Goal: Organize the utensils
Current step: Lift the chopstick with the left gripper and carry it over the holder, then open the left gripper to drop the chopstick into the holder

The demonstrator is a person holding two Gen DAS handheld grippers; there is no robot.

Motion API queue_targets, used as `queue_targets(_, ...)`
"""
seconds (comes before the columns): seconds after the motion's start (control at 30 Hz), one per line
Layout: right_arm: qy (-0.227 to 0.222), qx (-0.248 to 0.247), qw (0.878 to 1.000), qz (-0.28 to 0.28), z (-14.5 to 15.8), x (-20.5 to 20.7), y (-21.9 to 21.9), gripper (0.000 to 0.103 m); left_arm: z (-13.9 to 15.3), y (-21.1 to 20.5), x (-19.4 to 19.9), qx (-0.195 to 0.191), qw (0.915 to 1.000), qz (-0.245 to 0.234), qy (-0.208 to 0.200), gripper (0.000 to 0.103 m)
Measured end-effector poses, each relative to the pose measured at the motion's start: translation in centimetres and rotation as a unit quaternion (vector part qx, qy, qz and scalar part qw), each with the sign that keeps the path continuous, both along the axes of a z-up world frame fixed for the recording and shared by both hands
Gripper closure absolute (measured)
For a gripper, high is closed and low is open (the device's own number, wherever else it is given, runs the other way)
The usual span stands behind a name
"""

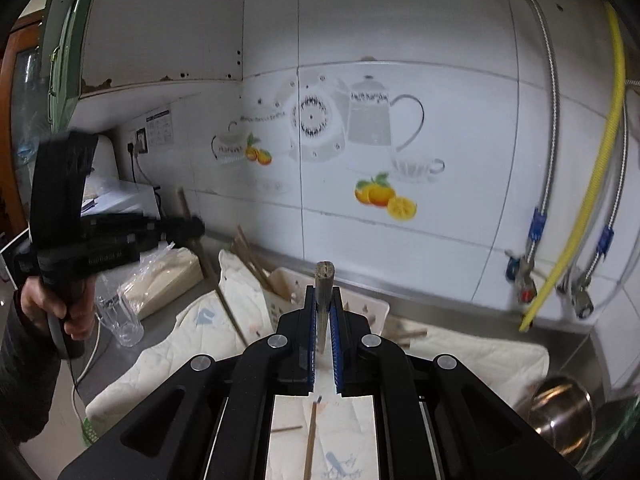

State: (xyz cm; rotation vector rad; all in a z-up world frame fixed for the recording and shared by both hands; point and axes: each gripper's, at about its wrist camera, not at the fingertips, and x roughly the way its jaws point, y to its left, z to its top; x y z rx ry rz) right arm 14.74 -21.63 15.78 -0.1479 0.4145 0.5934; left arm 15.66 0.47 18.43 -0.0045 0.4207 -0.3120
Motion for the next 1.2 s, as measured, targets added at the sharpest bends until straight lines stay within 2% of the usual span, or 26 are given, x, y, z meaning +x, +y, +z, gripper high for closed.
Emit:
queue_targets(0.13, -0.009, -0.003, 1.0, -0.003, 0.9, 1.0, 0.4, 0.097, 2.2, 0.3, 1.7, -0.003, 0.9997, 0.015, -0.021, 0.098)
queue_targets(0.27, -0.008, -0.001, 1.0, -0.01, 1.3, 2.7, 0.6, 0.097, 2.7, 0.7, 4.0, -0.002, 0.9987, 0.04, -0.029, 0.098)
queue_targets(0.6, 0.007, -0.012, 0.999, -0.029, -0.5, 6.1, 1.1, 0.097, -0.6, 2.2, 8.3, -0.024, 0.9956, 0.09, -0.009, 0.098)
queue_targets(0.97, 0.042, -0.031, 0.998, -0.028, -3.3, 8.0, 2.3, 0.097, -4.1, 2.5, 9.5, -0.021, 0.9949, 0.091, 0.039, 0.097)
queue_targets(1.13, 0.05, -0.032, 0.998, -0.031, -4.1, 8.6, 2.5, 0.096, -4.3, 2.6, 9.1, -0.026, 0.9949, 0.089, 0.041, 0.093)
queue_targets(1.2, 0.051, -0.029, 0.998, -0.035, -4.2, 8.8, 2.5, 0.095, -4.1, 2.7, 8.8, -0.027, 0.995, 0.088, 0.037, 0.081)
